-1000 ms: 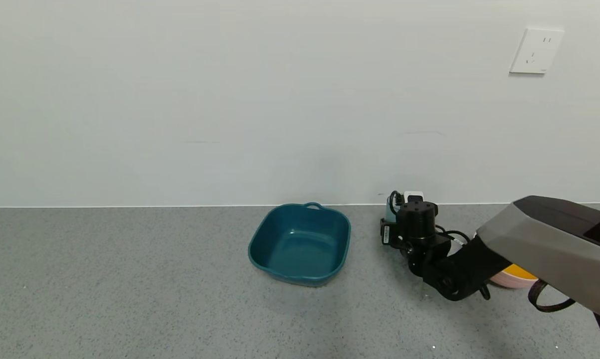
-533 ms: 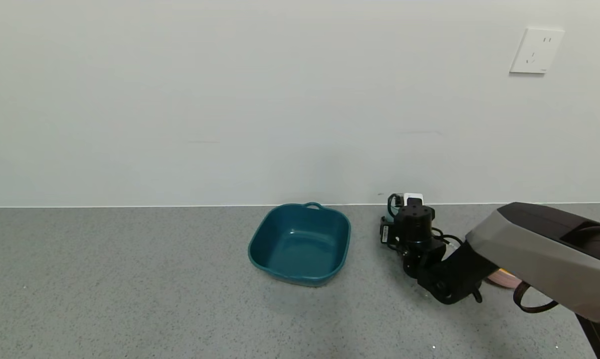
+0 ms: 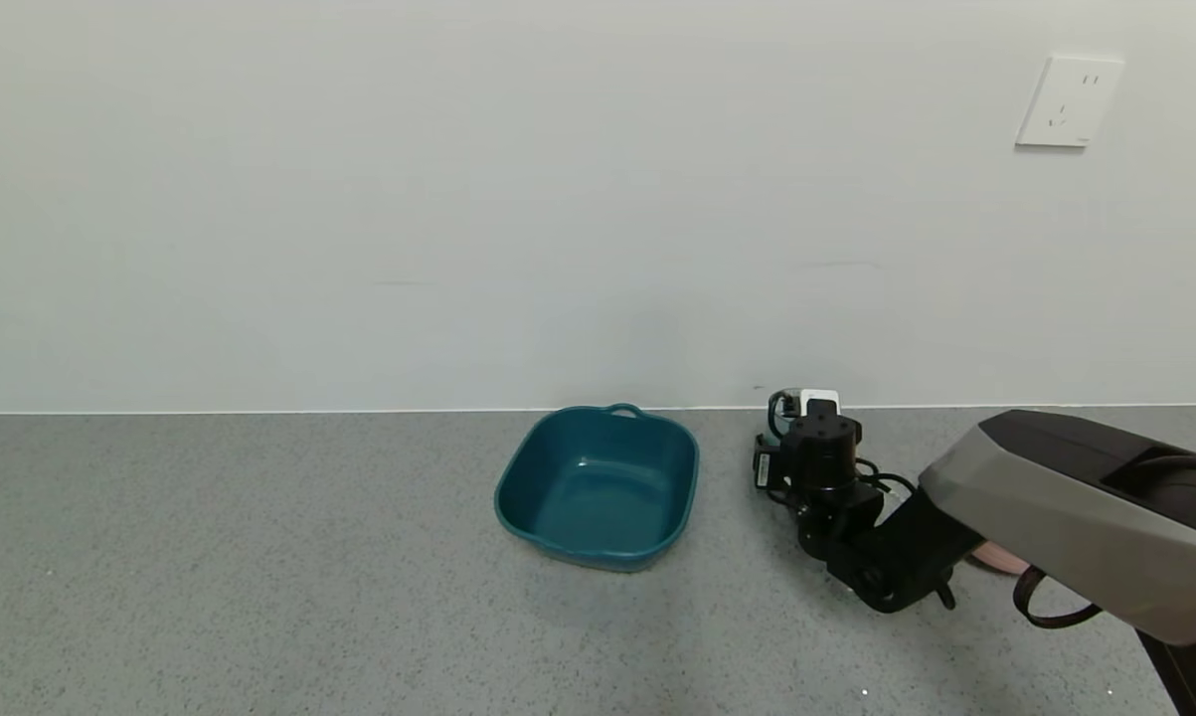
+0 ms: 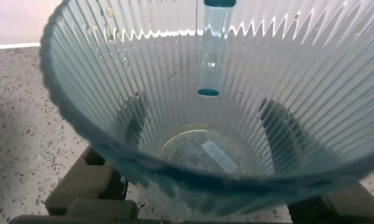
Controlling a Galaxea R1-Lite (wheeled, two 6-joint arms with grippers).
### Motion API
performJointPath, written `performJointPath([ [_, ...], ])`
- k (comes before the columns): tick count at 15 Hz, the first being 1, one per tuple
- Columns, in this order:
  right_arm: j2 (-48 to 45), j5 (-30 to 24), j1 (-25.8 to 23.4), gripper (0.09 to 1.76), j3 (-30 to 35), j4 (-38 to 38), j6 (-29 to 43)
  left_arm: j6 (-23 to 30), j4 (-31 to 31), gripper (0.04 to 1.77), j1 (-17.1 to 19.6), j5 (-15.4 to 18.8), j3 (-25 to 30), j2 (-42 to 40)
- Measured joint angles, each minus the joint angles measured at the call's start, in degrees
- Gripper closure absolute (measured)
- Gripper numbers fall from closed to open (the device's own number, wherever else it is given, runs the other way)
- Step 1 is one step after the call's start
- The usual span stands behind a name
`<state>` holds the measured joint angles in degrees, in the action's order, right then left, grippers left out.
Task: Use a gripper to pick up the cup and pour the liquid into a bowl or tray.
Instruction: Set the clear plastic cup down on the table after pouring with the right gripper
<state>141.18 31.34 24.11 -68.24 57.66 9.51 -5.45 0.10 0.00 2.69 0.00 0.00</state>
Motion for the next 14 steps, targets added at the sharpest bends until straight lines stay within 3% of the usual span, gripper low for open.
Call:
performJointPath([
  [14,2.2,-0.1,0.2,0.48,0.5,4.5,-1.9,0.0,0.0,0.09,0.0,0.0,0.0,0.0],
])
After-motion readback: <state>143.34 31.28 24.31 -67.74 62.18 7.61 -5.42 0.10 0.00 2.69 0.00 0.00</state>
